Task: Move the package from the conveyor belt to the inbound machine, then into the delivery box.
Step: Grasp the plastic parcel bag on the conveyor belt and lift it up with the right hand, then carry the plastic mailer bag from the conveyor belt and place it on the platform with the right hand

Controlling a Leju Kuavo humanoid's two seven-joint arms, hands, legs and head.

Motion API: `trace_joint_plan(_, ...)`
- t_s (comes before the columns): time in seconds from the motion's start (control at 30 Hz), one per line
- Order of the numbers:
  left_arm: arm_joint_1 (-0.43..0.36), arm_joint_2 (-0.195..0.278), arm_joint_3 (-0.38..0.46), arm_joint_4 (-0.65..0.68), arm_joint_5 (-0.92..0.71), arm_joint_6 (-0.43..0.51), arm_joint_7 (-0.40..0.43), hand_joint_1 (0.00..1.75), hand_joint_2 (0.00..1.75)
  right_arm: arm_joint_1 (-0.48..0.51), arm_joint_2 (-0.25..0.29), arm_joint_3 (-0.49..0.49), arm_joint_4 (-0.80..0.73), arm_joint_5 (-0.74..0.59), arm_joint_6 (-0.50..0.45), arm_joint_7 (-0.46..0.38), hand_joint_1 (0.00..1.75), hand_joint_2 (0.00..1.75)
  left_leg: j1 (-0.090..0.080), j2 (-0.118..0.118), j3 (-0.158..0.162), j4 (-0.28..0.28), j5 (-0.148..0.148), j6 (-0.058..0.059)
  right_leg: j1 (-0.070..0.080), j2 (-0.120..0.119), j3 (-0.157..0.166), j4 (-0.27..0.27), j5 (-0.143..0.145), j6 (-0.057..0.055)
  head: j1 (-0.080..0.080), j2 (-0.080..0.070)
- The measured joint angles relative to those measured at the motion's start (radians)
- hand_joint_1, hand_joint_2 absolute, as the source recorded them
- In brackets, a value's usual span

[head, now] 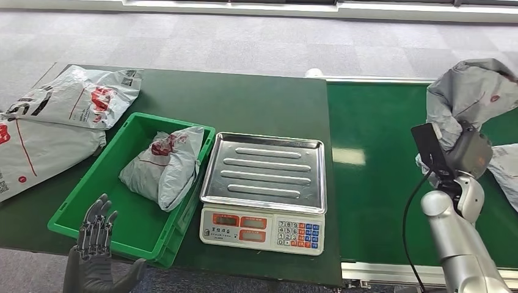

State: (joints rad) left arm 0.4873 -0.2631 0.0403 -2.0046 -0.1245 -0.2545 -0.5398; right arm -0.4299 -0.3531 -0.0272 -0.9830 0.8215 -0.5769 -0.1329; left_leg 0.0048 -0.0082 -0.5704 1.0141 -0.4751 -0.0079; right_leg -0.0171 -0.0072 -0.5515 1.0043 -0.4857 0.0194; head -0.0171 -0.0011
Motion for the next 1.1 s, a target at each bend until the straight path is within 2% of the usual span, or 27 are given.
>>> trace_joint_plan(0.13,-0.019,0.021,-0.017,0.009,0.002,0.041,-0.017,0.0,1.75,-0.011,0.063,0.105,-0.146,-0.019,-0.011,-0.102,1.75,1.75,0.0,0.004,-0.006,-0.001,-0.001,-0.001,0.0,0.005,0.0,0.0,0.0,0.0,0.0,0.0)
trace_joint_plan(0.3,-0.043,0.057,-0.055,0.03,0.007,0.096,-0.04,0.0,1.75,-0.076,0.152,0.318,-0.236,0.009,0.053,-0.043,1.75,1.75,0.001,0.005,0.002,-0.001,0.001,-0.002,0.001,0.006,-0.001,0.0,0.001,-0.002,0.0,0.0)
trace_joint_plan(0.4,-0.049,0.083,-0.077,0.043,0.01,0.119,-0.054,0.0,1.75,-0.121,0.203,0.417,-0.242,-0.026,0.21,-0.03,1.75,1.75,0.001,0.005,0.001,-0.001,0.002,-0.002,0.001,0.006,-0.002,0.001,0.002,-0.003,0.0,0.0)
trace_joint_plan(0.53,-0.067,0.121,-0.113,0.071,0.02,0.141,-0.069,0.0,1.75,-0.179,0.298,0.552,-0.199,-0.015,0.449,0.028,1.75,1.75,0.001,0.007,0.001,-0.001,0.002,-0.003,0.002,0.009,-0.004,0.001,0.003,-0.004,0.0,0.0)
trace_joint_plan(0.57,-0.069,0.129,-0.119,0.077,0.024,0.143,-0.07,0.0,1.75,-0.19,0.316,0.577,-0.181,-0.009,0.483,0.045,1.5,1.75,0.002,0.006,0.001,-0.001,0.003,-0.003,0.002,0.007,-0.004,0.001,0.003,-0.004,0.0,0.0)
trace_joint_plan(0.67,-0.07,0.143,-0.127,0.089,0.03,0.143,-0.064,0.0,1.75,-0.232,0.358,0.634,-0.106,0.01,0.542,0.087,0.19,1.75,0.002,0.003,-0.001,-0.001,0.004,-0.004,0.002,0.004,-0.004,0.001,0.003,-0.005,0.0,0.0)
trace_joint_plan(0.7,-0.07,0.146,-0.128,0.093,0.03,0.141,-0.06,0.0,1.75,-0.246,0.37,0.649,-0.078,0.02,0.557,0.1,0.0,1.75,0.002,0.003,-0.001,-0.001,0.004,-0.004,0.002,0.005,-0.004,0.001,0.003,-0.005,0.0,0.0)
trace_joint_plan(0.87,-0.068,0.149,-0.128,0.101,0.028,0.125,-0.038,0.0,1.75,-0.316,0.415,0.704,0.067,0.085,0.657,0.188,0.0,1.75,0.002,0.003,-0.001,0.0,0.004,-0.004,0.002,0.005,-0.004,0.001,0.004,-0.004,0.0,0.0)
trace_joint_plan(1.1,-0.068,0.145,-0.125,0.101,0.009,0.121,-0.021,0.0,1.75,-0.378,0.454,0.73,0.195,0.073,0.743,0.193,0.0,1.75,0.002,0.003,-0.001,0.0,0.004,-0.004,0.002,0.005,-0.004,0.001,0.004,-0.004,0.0,0.0)
